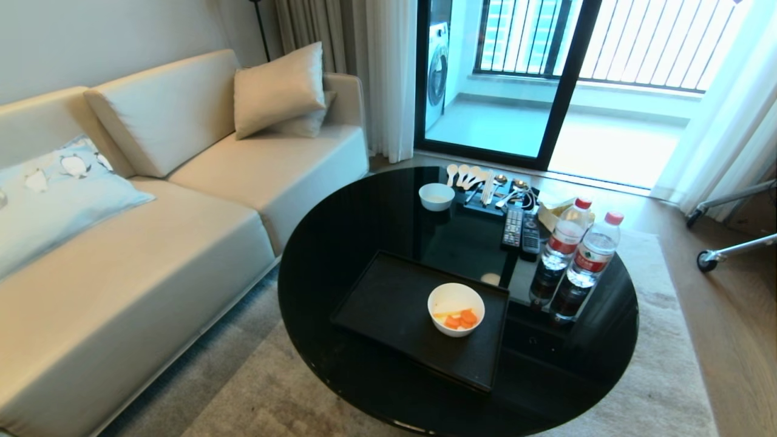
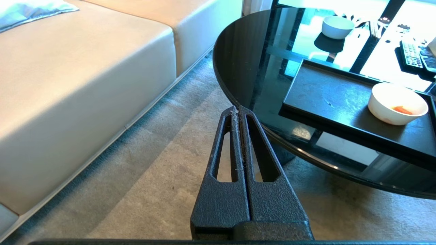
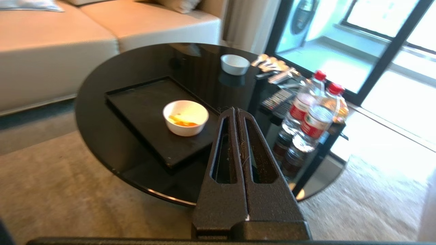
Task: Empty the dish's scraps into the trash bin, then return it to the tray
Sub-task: Pick up the bowl with leftover food
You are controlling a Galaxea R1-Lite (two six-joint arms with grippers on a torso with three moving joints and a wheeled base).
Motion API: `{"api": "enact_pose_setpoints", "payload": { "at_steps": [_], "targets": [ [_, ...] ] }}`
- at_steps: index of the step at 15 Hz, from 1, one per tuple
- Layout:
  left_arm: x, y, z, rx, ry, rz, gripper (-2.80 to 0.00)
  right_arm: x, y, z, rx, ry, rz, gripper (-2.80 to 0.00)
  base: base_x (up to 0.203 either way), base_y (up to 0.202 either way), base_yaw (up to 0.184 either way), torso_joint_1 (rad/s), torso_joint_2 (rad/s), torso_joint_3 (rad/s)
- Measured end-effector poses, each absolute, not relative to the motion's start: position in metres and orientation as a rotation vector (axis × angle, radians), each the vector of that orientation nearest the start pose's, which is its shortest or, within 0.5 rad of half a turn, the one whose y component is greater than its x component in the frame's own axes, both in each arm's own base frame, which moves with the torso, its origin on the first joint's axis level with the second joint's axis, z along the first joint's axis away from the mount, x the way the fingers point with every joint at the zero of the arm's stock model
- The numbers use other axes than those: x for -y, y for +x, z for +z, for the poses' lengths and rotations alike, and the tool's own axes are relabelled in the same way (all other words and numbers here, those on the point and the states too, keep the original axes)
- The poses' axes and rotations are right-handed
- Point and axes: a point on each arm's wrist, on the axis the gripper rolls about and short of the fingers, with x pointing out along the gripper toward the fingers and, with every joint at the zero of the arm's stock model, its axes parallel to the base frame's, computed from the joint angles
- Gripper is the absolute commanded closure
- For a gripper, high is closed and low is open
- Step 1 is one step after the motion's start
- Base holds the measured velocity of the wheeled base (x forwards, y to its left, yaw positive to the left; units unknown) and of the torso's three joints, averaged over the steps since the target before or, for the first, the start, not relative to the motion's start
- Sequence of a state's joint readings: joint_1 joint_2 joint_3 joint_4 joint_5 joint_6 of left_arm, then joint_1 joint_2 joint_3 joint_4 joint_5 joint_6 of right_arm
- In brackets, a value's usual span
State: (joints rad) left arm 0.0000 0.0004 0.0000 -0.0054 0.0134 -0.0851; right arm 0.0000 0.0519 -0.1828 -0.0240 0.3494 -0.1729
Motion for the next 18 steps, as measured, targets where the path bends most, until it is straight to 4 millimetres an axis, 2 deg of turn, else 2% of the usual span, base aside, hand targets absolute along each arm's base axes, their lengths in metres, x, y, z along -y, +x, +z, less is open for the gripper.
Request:
{"api": "enact_pose_setpoints", "payload": {
  "at_steps": [3, 5, 8, 11, 14, 18],
  "targets": [
    [0.000, -0.023, 0.076, 0.006, -0.085, 0.013, 0.00, -0.010, -0.027, 0.164, 0.161, -0.221, 0.447, 0.00, 0.000, 0.000, 0.000, 0.000, 0.00, 0.000],
    [0.000, -0.023, 0.076, 0.006, -0.085, 0.013, 0.00, -0.011, -0.012, 0.194, 0.136, -0.238, 0.490, 0.00, 0.000, 0.000, 0.000, 0.000, 0.00, 0.000],
    [0.000, -0.023, 0.076, 0.005, -0.085, 0.013, 0.00, -0.012, 0.020, 0.240, 0.119, -0.264, 0.551, 0.00, 0.000, 0.000, 0.000, 0.000, 0.00, 0.000],
    [0.000, -0.023, 0.076, 0.005, -0.085, 0.013, 0.00, -0.015, 0.058, 0.274, 0.120, -0.269, 0.678, 0.00, 0.000, 0.000, 0.000, 0.000, 0.00, 0.000],
    [0.000, -0.023, 0.076, 0.006, -0.085, 0.013, 0.00, -0.030, 0.096, 0.287, 0.074, -0.252, 0.812, 0.00, 0.000, 0.000, 0.000, 0.000, 0.00, 0.000],
    [0.000, -0.023, 0.076, 0.005, -0.085, 0.013, 0.00, -0.060, 0.153, 0.294, 0.050, -0.279, 0.831, 0.00, 0.000, 0.000, 0.000, 0.000, 0.00, 0.000]
  ]
}}
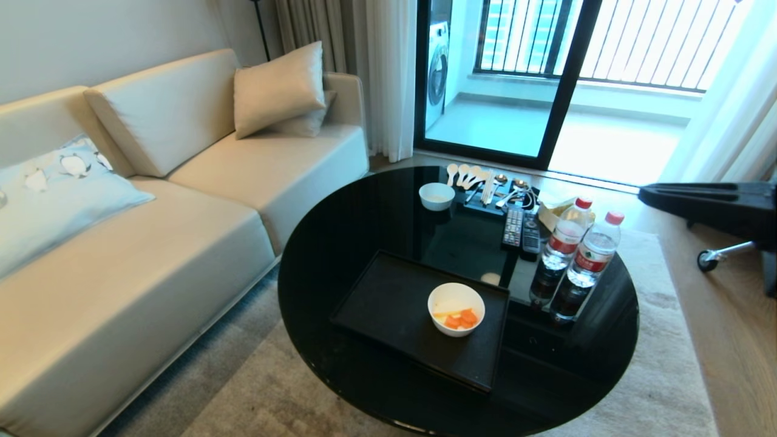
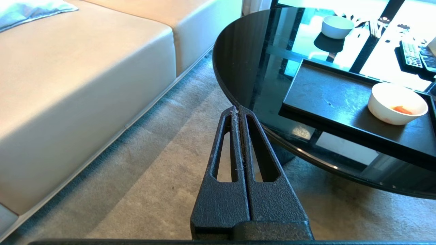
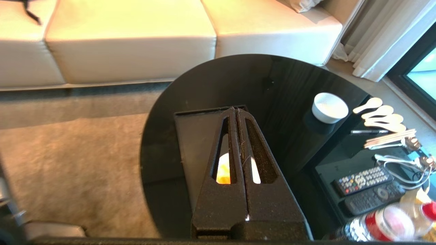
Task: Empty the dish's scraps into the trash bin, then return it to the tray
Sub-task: Pick up the bowl with leftover food
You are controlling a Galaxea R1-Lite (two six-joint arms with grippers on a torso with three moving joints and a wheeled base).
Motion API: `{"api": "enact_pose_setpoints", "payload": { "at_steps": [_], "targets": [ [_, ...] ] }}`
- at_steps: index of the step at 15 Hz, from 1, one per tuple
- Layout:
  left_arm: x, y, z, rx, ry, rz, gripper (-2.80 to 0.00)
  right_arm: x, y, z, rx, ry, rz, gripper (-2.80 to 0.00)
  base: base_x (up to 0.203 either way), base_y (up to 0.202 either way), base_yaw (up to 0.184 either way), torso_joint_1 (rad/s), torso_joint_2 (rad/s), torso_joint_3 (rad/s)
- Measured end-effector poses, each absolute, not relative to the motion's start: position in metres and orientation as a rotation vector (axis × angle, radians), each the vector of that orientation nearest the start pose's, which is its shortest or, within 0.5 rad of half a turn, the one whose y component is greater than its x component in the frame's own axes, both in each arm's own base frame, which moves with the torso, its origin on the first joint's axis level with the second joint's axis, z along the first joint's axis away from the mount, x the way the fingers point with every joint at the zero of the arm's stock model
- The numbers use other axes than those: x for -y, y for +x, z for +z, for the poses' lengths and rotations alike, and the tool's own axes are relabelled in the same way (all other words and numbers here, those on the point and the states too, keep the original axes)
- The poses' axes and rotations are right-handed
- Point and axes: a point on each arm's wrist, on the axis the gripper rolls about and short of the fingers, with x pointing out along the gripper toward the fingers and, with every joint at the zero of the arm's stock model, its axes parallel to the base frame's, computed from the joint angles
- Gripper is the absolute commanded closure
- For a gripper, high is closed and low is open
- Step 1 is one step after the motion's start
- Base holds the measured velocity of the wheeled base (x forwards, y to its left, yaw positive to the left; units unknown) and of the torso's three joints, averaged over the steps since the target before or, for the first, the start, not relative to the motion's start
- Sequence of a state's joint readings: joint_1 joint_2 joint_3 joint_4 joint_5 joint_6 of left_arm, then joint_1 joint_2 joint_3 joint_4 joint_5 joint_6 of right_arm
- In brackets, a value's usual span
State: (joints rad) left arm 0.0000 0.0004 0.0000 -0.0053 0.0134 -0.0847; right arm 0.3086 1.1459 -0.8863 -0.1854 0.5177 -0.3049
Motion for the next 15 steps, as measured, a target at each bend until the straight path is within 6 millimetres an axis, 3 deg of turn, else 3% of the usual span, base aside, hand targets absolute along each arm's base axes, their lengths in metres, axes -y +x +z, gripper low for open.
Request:
{"api": "enact_pose_setpoints", "payload": {
  "at_steps": [4, 7, 11, 15],
  "targets": [
    [0.000, -0.023, 0.076, 0.006, -0.085, 0.013, 0.00, -0.104, 0.206, 0.292, -0.006, -0.258, 0.748, 0.00, 0.000, 0.000, 0.000, 0.000, 0.00, 0.000],
    [0.000, -0.023, 0.076, 0.006, -0.085, 0.013, 0.00, -0.140, 0.240, 0.285, -0.124, -0.115, 0.631, 0.00, 0.000, 0.000, 0.000, 0.000, 0.00, 0.000],
    [0.000, -0.023, 0.076, 0.006, -0.085, 0.013, 0.00, -0.183, 0.267, 0.251, -0.393, 0.109, 0.462, 0.00, 0.000, 0.000, 0.000, 0.000, 0.00, 0.000],
    [0.000, -0.023, 0.076, 0.005, -0.085, 0.013, 0.00, -0.200, 0.286, 0.205, -0.633, 0.252, 0.303, 0.00, 0.000, 0.000, 0.000, 0.000, 0.00, 0.000]
  ]
}}
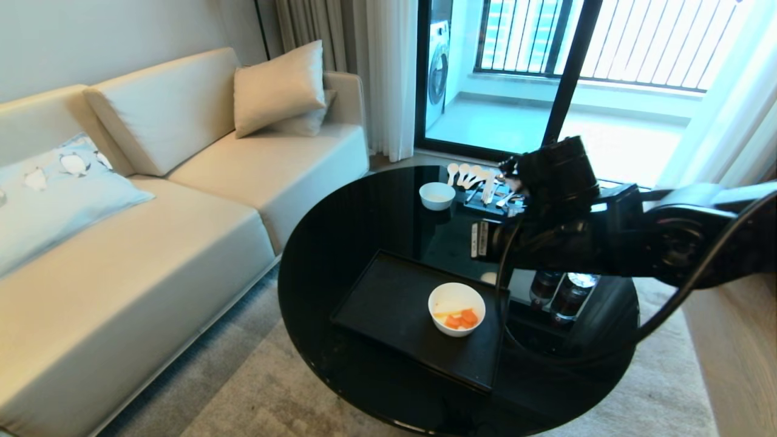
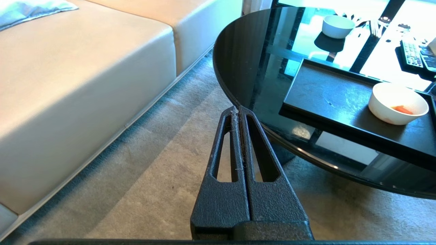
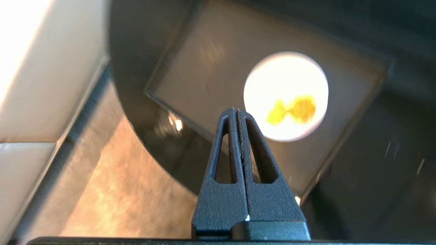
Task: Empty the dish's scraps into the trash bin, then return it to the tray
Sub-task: Pick up the bowl with leftover food
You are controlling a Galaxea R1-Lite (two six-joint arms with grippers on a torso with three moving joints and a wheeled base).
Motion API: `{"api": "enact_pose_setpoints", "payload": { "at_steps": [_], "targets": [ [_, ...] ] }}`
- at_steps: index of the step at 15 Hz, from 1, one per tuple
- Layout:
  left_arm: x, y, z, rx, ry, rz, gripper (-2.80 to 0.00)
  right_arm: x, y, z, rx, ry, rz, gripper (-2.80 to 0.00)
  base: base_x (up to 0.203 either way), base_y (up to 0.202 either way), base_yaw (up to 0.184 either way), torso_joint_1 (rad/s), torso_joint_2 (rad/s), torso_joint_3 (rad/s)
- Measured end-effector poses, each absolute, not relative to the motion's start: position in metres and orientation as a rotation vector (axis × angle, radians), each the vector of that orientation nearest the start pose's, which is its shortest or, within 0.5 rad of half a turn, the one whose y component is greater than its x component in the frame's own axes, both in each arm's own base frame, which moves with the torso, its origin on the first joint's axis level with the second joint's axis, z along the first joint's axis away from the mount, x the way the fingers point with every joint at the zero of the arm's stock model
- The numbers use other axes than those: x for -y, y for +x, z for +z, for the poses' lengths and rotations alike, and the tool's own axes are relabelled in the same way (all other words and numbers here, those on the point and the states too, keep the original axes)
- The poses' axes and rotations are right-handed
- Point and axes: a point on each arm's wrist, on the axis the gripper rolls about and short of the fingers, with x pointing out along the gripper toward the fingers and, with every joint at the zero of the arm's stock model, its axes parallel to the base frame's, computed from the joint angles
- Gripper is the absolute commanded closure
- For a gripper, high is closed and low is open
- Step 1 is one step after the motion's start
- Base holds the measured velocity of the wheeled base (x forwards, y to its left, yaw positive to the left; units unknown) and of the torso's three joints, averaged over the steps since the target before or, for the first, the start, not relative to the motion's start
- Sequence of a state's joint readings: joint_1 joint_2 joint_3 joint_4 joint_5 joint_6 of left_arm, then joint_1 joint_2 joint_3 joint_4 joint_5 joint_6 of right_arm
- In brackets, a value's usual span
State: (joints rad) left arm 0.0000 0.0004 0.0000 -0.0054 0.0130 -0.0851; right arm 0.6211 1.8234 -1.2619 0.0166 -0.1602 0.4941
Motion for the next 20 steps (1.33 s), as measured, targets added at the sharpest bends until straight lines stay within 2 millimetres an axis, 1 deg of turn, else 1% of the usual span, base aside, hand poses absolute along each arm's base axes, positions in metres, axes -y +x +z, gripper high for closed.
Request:
{"api": "enact_pose_setpoints", "payload": {
  "at_steps": [4, 7, 8, 10, 14, 17, 20],
  "targets": [
    [0.000, -0.023, 0.076, 0.006, -0.085, 0.013, 0.00, -0.211, 0.301, 0.167, -0.776, 0.314, 0.209, 0.00, 0.000, 0.000, 0.000, 0.000, 0.00, 0.000],
    [0.000, -0.023, 0.076, 0.005, -0.085, 0.013, 0.00, -0.218, 0.316, 0.146, -0.833, 0.326, 0.160, 0.00, 0.000, 0.000, 0.000, 0.000, 0.00, 0.000],
    [0.000, -0.023, 0.076, 0.006, -0.085, 0.013, 0.00, -0.219, 0.321, 0.142, -0.847, 0.324, 0.145, -2.80, 0.000, 0.000, 0.000, 0.000, 0.00, 0.000],
    [0.000, -0.023, 0.076, 0.006, -0.085, 0.013, 0.00, -0.216, 0.332, 0.135, -0.854, 0.328, 0.119, -2.80, 0.000, 0.000, 0.000, 0.000, 0.00, 0.000],
    [0.000, -0.023, 0.076, 0.006, -0.085, 0.013, 0.00, -0.199, 0.354, 0.125, -0.852, 0.344, 0.052, -2.80, 0.000, 0.000, 0.000, 0.000, 0.00, 0.000],
    [0.000, -0.023, 0.076, 0.006, -0.085, 0.013, 0.00, -0.189, 0.366, 0.108, -0.864, 0.329, -0.022, -2.80, 0.000, 0.000, 0.000, 0.000, 0.00, 0.000],
    [0.000, -0.023, 0.076, 0.006, -0.085, 0.013, 0.00, -0.189, 0.372, 0.088, -0.887, 0.306, -0.056, -2.80, 0.000, 0.000, 0.000, 0.000, 0.00, 0.000]
  ]
}}
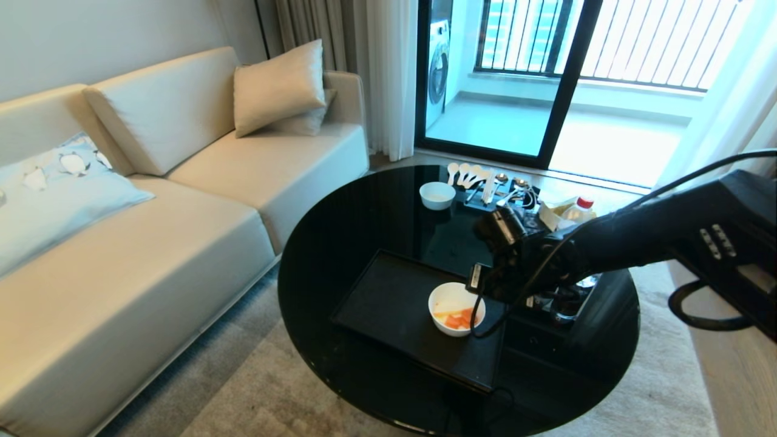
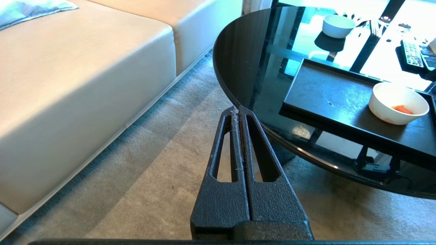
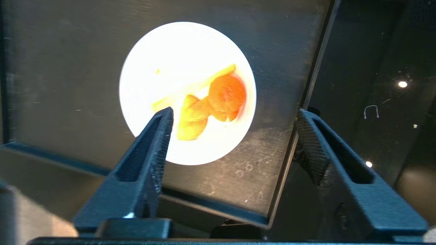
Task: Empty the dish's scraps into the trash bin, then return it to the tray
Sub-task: Pick up the bowl with leftover food
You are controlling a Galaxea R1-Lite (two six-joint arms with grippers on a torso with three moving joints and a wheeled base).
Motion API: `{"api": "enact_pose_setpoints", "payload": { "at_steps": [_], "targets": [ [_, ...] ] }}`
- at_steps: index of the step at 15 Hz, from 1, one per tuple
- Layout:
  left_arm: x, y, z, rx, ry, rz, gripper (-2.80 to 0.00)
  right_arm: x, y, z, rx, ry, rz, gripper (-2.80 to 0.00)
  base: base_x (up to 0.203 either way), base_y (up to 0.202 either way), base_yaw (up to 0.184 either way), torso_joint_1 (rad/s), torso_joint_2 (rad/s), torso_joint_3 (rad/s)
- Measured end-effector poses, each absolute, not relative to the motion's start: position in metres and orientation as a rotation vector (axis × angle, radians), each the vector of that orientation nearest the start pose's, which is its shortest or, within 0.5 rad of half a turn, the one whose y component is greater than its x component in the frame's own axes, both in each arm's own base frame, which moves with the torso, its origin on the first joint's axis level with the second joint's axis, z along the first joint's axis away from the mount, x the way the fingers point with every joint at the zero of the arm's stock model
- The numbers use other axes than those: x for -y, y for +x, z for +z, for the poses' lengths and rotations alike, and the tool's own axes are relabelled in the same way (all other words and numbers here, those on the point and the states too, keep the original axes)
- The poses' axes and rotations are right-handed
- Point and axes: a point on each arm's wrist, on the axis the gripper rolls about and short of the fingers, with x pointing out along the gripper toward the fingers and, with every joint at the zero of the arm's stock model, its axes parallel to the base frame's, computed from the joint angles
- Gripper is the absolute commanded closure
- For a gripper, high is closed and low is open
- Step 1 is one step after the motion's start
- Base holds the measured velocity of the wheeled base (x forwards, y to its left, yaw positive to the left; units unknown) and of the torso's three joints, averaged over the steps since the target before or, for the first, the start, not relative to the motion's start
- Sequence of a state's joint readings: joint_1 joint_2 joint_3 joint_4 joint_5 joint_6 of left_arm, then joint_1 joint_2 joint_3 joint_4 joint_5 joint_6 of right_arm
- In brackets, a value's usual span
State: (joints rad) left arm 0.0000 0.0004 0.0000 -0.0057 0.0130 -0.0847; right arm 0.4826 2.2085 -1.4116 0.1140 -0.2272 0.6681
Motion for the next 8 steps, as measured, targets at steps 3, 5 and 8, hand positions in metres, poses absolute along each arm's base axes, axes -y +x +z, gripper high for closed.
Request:
{"api": "enact_pose_setpoints", "payload": {
  "at_steps": [3, 5, 8],
  "targets": [
    [0.000, -0.023, 0.076, 0.006, -0.085, 0.013, 0.00, -0.191, 0.377, 0.073, -0.906, 0.291, -0.076, -2.80, 0.000, 0.000, 0.000, 0.000, 0.00, 0.000],
    [0.000, -0.023, 0.076, 0.006, -0.085, 0.013, 0.00, -0.193, 0.381, 0.066, -0.914, 0.286, -0.080, -2.80, 0.000, 0.000, 0.000, 0.000, 0.00, 0.000],
    [0.000, -0.023, 0.076, 0.006, -0.085, 0.013, 0.00, -0.195, 0.386, 0.059, -0.915, 0.271, -0.095, -2.80, 0.000, 0.000, 0.000, 0.000, 0.00, 0.000]
  ]
}}
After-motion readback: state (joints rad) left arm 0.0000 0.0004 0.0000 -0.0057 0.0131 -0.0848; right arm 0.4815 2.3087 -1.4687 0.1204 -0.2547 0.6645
